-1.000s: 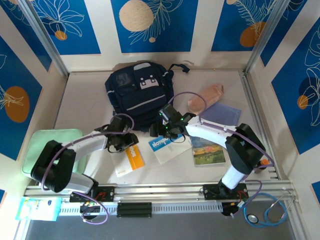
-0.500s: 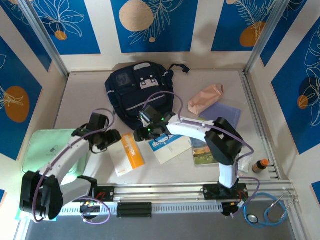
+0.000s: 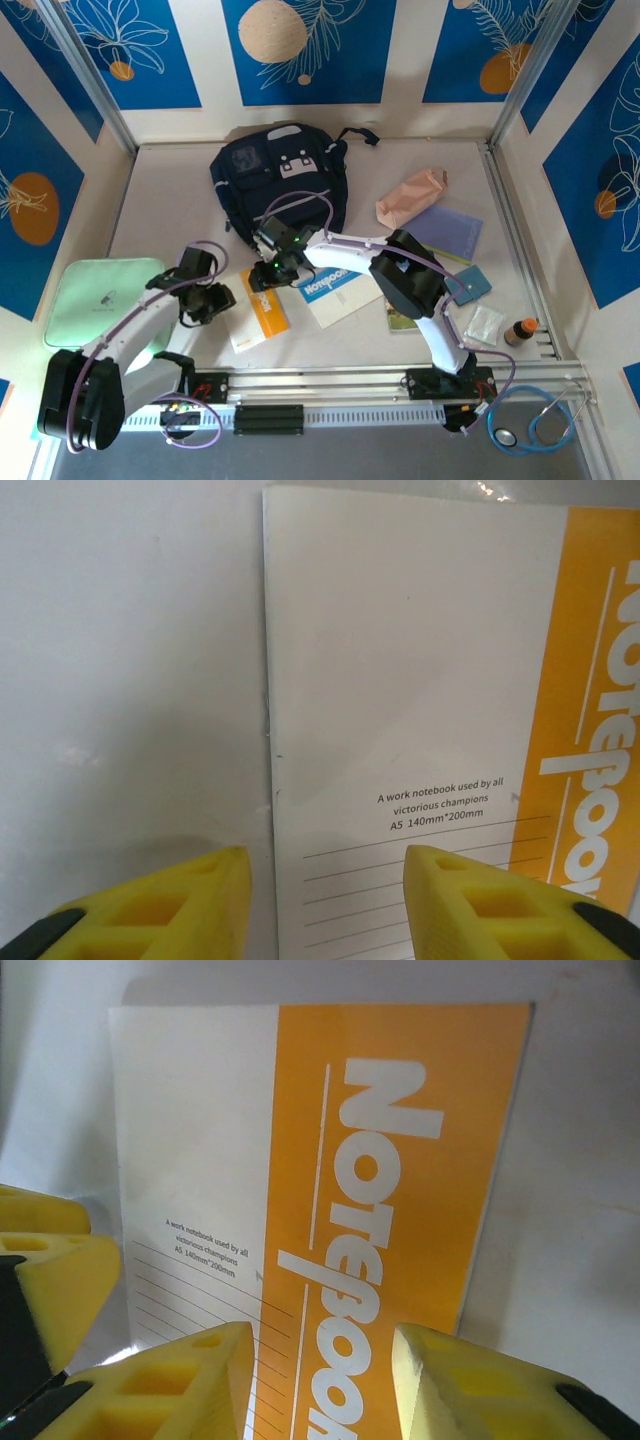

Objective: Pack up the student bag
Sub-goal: Pick up the book from the bottom-center of the table.

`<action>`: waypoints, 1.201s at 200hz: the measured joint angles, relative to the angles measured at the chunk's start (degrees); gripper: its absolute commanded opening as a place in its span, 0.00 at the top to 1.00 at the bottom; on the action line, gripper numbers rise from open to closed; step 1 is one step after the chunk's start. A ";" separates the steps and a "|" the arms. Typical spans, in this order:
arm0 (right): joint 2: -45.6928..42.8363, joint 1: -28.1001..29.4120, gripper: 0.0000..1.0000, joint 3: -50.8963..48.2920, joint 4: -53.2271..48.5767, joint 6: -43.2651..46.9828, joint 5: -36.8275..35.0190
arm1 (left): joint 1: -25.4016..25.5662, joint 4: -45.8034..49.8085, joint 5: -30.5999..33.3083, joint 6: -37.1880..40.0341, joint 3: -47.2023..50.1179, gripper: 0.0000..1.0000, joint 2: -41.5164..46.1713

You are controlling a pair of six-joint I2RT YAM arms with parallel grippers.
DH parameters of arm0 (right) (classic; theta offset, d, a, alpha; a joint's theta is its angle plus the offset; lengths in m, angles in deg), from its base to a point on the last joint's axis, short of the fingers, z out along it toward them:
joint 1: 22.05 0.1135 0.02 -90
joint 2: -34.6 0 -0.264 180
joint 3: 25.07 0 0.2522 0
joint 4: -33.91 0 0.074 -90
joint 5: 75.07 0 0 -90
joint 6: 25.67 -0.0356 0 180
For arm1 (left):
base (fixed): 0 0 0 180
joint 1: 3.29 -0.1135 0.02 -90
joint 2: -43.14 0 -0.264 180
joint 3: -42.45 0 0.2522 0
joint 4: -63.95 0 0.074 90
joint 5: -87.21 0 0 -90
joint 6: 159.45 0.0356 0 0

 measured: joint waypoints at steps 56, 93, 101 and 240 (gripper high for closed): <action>1.62 -0.07 0.58 0.22 -1.29 0.00 0.70 | -0.02 -2.27 -1.36 -0.24 1.38 0.56 -1.81; 1.81 -0.07 0.58 0.52 -1.57 -0.02 0.26 | -0.04 -3.04 -1.68 -0.42 1.40 0.58 -3.06; 1.81 -0.07 0.58 0.52 -1.62 0.00 0.11 | -0.04 -3.08 -1.75 -0.42 1.40 0.60 -3.10; 2.16 -1.62 0.62 1.42 -3.61 -0.48 -1.07 | -0.50 -5.03 -14.56 0.22 -2.47 0.64 4.07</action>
